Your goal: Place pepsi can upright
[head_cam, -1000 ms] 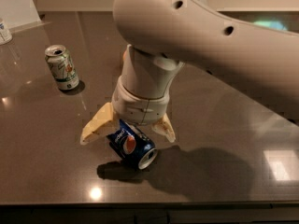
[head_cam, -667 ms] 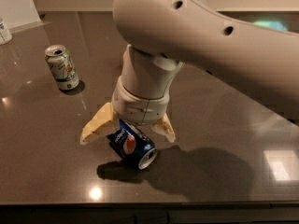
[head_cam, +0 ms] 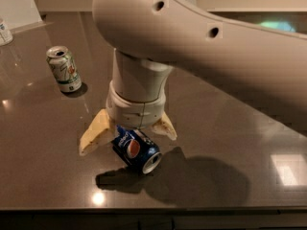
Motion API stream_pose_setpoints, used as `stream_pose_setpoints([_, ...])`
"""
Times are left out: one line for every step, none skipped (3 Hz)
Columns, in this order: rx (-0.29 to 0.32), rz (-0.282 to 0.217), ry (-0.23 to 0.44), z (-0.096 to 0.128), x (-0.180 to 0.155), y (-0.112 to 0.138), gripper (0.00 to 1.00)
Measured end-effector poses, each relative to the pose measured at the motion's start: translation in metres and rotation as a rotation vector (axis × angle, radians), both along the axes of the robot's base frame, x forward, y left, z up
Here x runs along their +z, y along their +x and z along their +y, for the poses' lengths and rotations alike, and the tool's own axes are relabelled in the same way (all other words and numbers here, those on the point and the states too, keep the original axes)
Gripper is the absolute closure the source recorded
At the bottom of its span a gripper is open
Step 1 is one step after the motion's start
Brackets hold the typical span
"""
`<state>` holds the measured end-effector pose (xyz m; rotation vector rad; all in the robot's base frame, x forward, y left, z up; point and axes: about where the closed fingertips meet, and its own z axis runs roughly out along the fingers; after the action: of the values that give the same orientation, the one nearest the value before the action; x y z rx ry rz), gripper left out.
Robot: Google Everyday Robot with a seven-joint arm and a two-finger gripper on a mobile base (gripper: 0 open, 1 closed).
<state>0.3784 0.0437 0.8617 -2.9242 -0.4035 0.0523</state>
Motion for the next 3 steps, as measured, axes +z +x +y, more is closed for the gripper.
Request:
stream_pose_setpoints([0.066,-0.031,-0.043,0.003,-0.005,0.001,0.0])
stream_pose_setpoints([0.104,-0.048,-0.074,0.002,-0.014,0.001,0.0])
stream_pose_setpoints([0.128,-0.056,-0.097,0.001,-0.019,0.0,0.19])
